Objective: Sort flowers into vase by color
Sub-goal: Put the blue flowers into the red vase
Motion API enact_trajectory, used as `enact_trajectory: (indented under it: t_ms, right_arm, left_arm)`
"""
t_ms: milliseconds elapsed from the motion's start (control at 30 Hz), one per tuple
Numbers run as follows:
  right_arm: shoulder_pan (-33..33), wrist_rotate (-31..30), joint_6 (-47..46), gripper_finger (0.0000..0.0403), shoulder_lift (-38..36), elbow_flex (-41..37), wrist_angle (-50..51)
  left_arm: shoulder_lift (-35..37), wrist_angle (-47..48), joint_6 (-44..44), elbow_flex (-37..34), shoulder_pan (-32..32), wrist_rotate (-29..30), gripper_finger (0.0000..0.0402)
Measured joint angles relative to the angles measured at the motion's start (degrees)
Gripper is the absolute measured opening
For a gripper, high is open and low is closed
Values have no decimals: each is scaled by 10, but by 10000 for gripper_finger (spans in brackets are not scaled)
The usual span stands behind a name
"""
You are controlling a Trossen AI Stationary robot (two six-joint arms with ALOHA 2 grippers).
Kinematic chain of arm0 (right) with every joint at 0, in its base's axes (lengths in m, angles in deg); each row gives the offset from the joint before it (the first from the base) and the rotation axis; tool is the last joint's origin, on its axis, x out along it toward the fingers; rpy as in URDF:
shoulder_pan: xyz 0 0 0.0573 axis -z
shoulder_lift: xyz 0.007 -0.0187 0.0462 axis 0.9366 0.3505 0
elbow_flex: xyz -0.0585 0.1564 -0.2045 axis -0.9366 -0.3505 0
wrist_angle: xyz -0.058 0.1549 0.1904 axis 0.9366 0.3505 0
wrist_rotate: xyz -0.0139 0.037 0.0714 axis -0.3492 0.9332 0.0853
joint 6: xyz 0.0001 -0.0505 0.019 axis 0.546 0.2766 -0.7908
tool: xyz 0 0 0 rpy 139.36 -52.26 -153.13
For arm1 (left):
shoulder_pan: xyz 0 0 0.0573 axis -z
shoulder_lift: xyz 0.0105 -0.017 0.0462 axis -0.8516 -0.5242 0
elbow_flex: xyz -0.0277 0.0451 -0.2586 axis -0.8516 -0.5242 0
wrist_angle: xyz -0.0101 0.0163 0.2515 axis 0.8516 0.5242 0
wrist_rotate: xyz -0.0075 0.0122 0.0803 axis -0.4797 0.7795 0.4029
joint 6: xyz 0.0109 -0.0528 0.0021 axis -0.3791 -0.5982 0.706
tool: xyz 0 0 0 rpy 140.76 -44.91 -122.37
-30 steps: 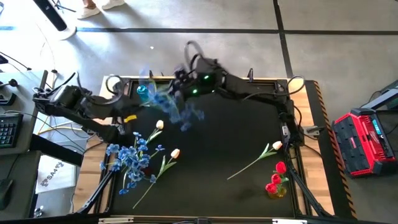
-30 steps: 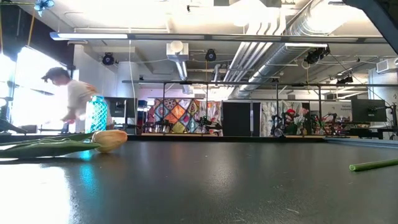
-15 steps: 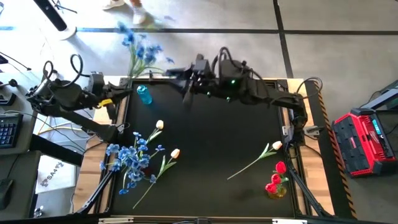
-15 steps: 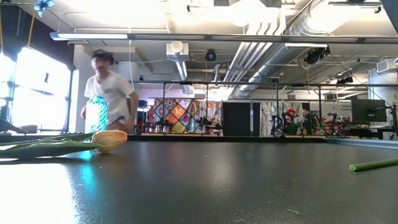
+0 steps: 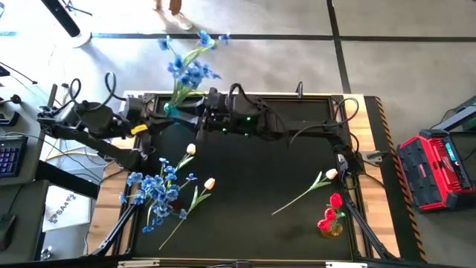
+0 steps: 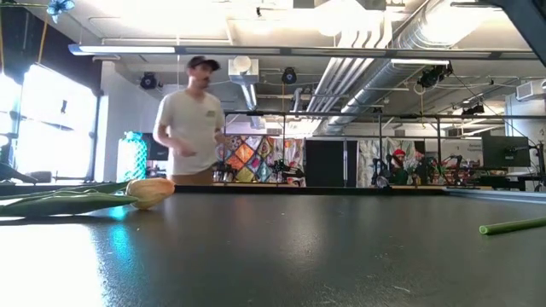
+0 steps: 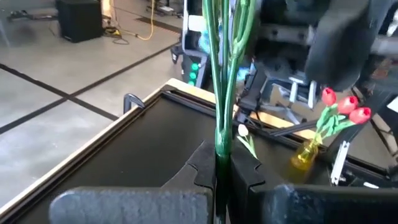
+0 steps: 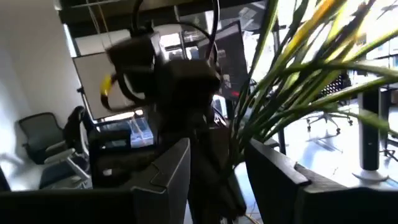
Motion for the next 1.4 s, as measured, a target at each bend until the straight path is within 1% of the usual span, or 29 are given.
enact_trajectory:
  t_ms: [67, 133, 267, 400, 533, 667, 767, 867, 933, 1000, 1067, 1100, 1167, 1233, 1333, 1400]
  right_arm:
    - [1, 16, -1, 142, -1, 0, -8]
    - [1, 13, -9, 142, -2, 0, -12]
    - [4, 15, -21, 142, -2, 0, -24]
    - [7, 29, -29, 141, -2, 0, -31]
    - [6, -3, -79, 134, -2, 0, -27]
    - [7, -13, -109, 129, -2, 0, -24]
    - [6, -35, -142, 122, -2, 1, -11]
    - [7, -43, -152, 106, -2, 1, -8]
    - [6, -43, -145, 88, -2, 1, -8]
    - [4, -45, -141, 59, -2, 1, -6]
    - [1, -47, -130, 23, -2, 1, -4]
    - [1, -47, -124, 12, -2, 1, -2]
    - [0, -52, -119, 10, -2, 1, 2]
    - [0, -64, -116, 7, -2, 1, 13]
    - [-2, -80, -103, 3, -2, 1, 37]
    - [-6, -107, -97, 2, -2, 1, 61]
  left_arm:
    - [-4, -2, 0, 0, 0, -1, 0]
    - [-8, -3, 6, 0, 0, -4, 0]
    - [-18, -26, 37, 0, 0, -32, 0]
    - [-30, -35, 62, 0, 0, -55, 0]
    - [-39, -34, 69, 0, 0, -56, 0]
    - [-40, -32, 82, 0, 0, -58, 0]
    - [-40, -31, 101, 0, 0, -58, 0]
    - [-41, -28, 110, 0, 0, -59, 0]
    - [-41, -29, 115, 0, 0, -60, 0]
    - [-41, -28, 119, 0, 0, -61, 0]
    - [-41, -23, 117, 0, 0, -62, 1]
    - [-41, -20, 114, 0, 0, -62, 3]
    - [-41, -17, 113, 0, 0, -62, 14]
    - [-41, -14, 113, 0, 0, -63, 36]
    - [-28, 21, 105, 0, 1, -48, 83]
    - [-8, 53, 83, 3, 1, -38, 118]
